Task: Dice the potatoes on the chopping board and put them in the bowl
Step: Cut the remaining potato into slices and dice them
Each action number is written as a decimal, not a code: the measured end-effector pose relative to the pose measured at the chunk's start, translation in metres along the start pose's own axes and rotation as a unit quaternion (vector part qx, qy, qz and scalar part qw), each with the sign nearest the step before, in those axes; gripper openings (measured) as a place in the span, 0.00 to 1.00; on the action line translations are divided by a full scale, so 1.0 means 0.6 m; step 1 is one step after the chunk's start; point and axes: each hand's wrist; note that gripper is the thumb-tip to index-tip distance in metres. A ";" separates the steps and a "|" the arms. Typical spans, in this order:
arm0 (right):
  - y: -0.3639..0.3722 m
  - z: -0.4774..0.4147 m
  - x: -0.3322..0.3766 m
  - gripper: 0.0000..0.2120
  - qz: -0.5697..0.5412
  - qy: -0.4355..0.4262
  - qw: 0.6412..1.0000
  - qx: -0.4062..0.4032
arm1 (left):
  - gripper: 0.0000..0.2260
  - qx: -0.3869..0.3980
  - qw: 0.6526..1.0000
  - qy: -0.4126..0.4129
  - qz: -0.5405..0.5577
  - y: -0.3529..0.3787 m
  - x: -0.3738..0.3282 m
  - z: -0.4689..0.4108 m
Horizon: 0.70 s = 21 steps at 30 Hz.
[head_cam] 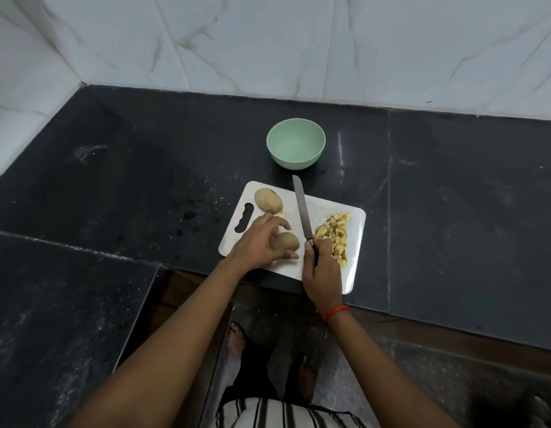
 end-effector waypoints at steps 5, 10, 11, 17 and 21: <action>-0.001 -0.002 0.002 0.04 0.005 0.007 1.000 0.002 | 0.27 -0.041 0.998 0.015 0.045 0.007 0.025 0.013; -0.001 -0.001 0.004 0.03 0.004 0.008 1.000 -0.001 | 0.21 0.017 0.999 0.036 0.001 -0.002 0.012 0.015; -0.001 -0.001 0.005 0.03 0.005 0.007 1.000 -0.001 | 0.20 0.018 0.999 0.027 -0.003 0.001 0.008 0.014; 0.000 -0.002 0.003 0.03 0.005 0.008 1.000 0.000 | 0.31 -0.179 0.973 -0.094 -0.115 0.039 -0.028 -0.005; 0.000 -0.002 0.004 0.04 0.013 0.007 1.000 0.007 | 0.32 -0.173 0.982 -0.012 0.079 0.049 -0.001 0.000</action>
Point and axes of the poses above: each hand's wrist, its own z-axis away from the middle knuckle, its own y-axis out of the palm, x = y × z, and after that the axes turned 14 degrees about -y, right-handed
